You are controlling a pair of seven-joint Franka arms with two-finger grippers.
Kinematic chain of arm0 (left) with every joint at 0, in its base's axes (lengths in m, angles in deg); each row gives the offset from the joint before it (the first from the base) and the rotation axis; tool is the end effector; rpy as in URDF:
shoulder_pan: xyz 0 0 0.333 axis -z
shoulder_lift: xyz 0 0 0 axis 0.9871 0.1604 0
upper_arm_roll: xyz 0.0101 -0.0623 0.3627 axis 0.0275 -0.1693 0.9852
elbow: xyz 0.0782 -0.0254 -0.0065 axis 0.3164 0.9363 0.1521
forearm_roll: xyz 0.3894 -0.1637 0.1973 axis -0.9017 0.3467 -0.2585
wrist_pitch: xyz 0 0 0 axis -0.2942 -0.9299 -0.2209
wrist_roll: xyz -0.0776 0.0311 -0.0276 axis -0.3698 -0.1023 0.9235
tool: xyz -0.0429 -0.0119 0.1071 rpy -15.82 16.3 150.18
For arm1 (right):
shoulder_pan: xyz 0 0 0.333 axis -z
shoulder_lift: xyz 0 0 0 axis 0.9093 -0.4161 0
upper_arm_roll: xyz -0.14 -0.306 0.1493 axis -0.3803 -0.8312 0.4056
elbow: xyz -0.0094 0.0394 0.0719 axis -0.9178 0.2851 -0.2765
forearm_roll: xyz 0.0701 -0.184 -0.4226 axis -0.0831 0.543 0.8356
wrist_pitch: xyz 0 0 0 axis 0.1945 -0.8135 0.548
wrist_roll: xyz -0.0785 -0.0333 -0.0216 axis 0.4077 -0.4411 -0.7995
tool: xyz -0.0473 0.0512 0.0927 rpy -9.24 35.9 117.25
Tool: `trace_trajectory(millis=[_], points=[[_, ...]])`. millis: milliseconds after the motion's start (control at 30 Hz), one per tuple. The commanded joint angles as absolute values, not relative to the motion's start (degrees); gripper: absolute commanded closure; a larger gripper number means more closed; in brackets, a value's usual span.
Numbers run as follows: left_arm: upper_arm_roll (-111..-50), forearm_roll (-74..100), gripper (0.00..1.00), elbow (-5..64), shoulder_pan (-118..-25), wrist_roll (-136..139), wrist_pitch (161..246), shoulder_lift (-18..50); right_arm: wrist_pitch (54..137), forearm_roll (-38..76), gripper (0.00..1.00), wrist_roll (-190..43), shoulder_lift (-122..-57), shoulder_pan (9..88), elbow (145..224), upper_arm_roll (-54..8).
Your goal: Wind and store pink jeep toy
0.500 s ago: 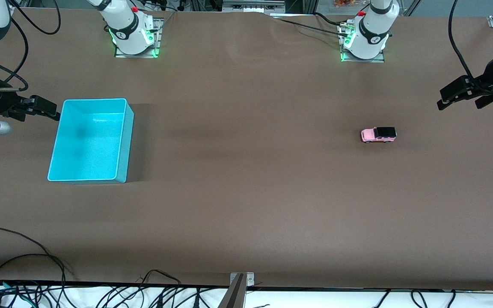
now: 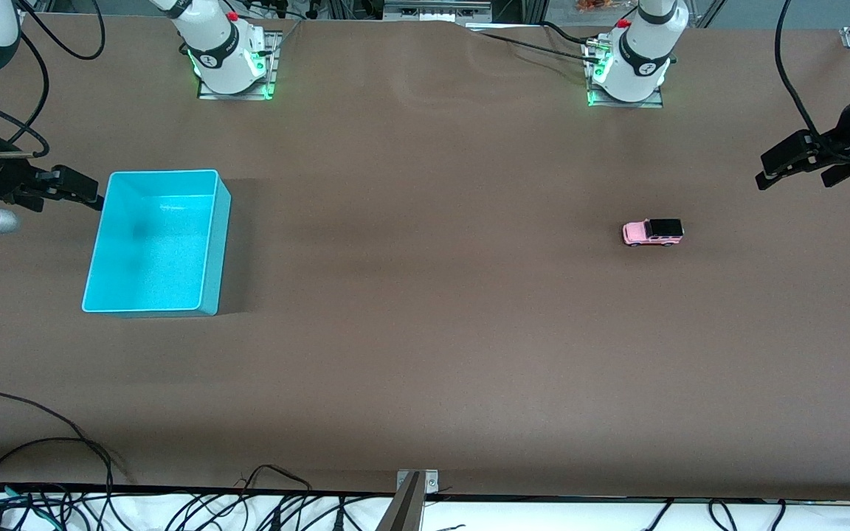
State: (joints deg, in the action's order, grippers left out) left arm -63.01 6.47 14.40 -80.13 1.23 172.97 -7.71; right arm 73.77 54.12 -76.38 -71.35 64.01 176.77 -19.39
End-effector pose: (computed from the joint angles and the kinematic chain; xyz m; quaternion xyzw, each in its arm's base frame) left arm 0.6368 -0.0182 0.6892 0.9987 0.0462 -0.0051 0.0199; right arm 0.6627 -0.0003 0.5998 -0.9994 -0.0124 0.0278 0.0138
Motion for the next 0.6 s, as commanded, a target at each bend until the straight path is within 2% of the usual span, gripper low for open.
trace_trajectory(millis=[0,567], points=[[-62.71,5.21,0.0,13.52,-79.98,1.44,171.68,-7.68,73.46,54.05,0.0,-77.02,-71.43,63.92,175.8,-19.45],[-62.71,5.21,0.0,13.35,-80.16,1.36,165.53,-7.77,73.46,53.97,0.0,-77.02,-71.43,63.83,175.71,-19.28]])
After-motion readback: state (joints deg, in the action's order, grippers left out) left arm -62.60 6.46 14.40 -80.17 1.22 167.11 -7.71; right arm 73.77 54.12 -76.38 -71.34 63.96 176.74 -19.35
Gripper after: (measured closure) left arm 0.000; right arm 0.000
